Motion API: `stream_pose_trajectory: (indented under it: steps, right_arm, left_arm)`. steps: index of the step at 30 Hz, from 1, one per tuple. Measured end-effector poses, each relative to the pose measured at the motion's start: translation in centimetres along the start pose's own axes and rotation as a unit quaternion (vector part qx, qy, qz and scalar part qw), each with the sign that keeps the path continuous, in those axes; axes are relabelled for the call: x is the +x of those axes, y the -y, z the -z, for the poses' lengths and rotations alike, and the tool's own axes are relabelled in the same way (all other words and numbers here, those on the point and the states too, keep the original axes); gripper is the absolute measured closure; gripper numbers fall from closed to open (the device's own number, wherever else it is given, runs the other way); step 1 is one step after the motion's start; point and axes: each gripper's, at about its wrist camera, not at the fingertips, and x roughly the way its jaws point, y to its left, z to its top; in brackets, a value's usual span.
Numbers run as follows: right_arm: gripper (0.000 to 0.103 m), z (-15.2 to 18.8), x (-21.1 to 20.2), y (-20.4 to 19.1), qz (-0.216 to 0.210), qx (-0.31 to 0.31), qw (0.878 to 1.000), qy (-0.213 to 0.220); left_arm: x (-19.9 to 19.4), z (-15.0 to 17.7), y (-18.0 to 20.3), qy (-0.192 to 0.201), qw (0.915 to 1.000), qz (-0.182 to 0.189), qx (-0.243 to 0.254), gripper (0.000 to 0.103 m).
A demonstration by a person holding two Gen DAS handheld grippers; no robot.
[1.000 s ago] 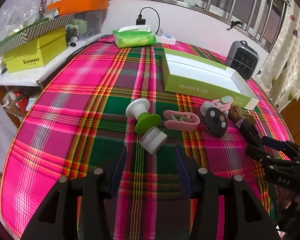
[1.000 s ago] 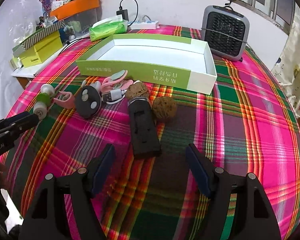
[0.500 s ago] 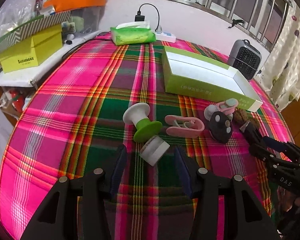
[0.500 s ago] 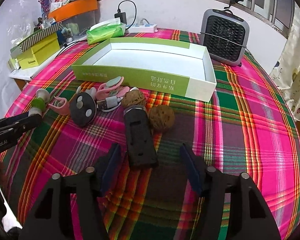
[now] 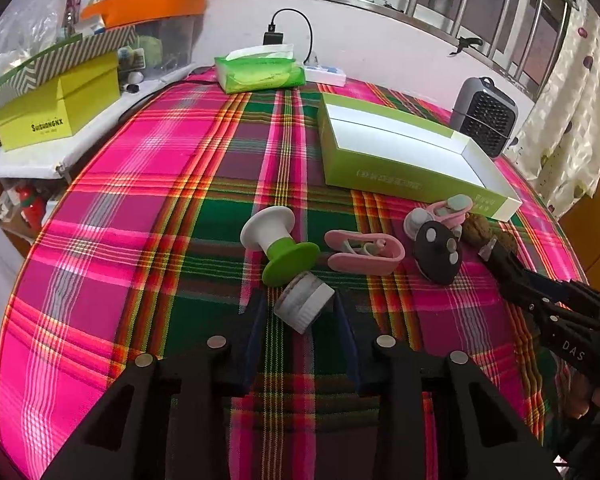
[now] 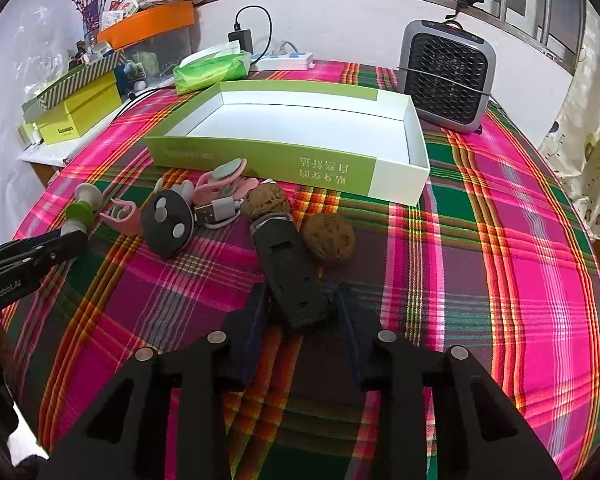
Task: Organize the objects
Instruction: 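Grasp the white cap with the left tool while the right tool grasps the black rectangular device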
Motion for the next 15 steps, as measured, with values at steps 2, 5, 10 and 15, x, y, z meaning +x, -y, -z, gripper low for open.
stream_pose_trajectory:
  steps: [2,5,10,15]
  right_arm:
    - [0.069,0.07,-0.05,0.06,-0.001,0.001,1.0,0.0]
    - [0.072,0.2,-0.18,0.0,-0.002,-0.002,1.0,0.001]
    - [0.074,0.32,-0.32,0.08,-0.01,0.001,1.0,0.002]
    - [0.074,0.46,-0.44,0.04,-0.016,0.003,1.0,0.003]
  left_arm:
    - [-0.04,0.04,0.09,0.0,1.0,0.002,0.001,0.074]
    - [-0.03,0.09,0.17,-0.001,1.0,0.001,0.003,0.075]
    - [-0.24,0.32,0.39,0.001,0.9999,0.001,0.01,0.075]
    - [-0.46,0.43,0.72,0.003,0.9998,0.001,0.018,0.076]
